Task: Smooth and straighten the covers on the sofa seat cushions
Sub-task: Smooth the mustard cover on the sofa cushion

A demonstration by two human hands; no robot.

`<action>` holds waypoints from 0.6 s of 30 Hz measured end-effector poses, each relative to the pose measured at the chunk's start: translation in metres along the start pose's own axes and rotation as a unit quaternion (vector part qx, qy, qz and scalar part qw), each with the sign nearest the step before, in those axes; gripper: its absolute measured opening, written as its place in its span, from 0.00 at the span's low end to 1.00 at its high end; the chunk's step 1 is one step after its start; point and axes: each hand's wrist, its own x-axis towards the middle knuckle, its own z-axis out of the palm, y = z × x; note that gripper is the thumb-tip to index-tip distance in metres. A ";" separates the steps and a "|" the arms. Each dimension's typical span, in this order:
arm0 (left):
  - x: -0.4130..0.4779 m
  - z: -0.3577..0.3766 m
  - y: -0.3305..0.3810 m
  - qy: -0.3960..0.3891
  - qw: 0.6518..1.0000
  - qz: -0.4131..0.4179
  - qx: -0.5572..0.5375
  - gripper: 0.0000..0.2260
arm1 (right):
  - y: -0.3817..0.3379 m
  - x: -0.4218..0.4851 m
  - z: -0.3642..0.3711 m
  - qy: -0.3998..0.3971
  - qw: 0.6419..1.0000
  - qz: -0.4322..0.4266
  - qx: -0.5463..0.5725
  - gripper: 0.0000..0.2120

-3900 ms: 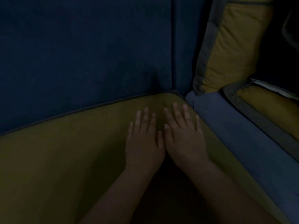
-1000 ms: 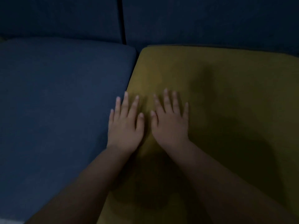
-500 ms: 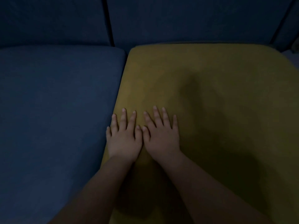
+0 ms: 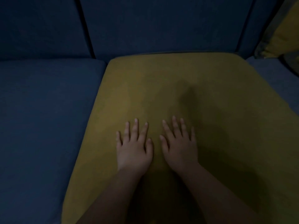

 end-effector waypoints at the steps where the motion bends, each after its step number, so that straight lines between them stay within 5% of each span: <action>1: 0.001 0.003 0.001 -0.005 1.000 -0.009 0.009 0.30 | 0.004 -0.001 0.004 -0.003 1.000 -0.002 0.010 0.31; 7: 0.000 -0.010 0.010 -0.011 1.000 -0.015 0.007 0.32 | 0.018 -0.001 -0.010 -0.030 0.998 -0.048 0.017 0.36; 15: 0.024 -0.043 0.129 0.123 0.987 0.065 -0.083 0.27 | 0.090 0.014 -0.072 0.116 0.991 -0.063 0.015 0.26; 18: 0.029 -0.015 0.157 0.085 0.991 0.051 -0.092 0.29 | 0.123 0.024 -0.058 0.065 0.997 -0.027 -0.004 0.28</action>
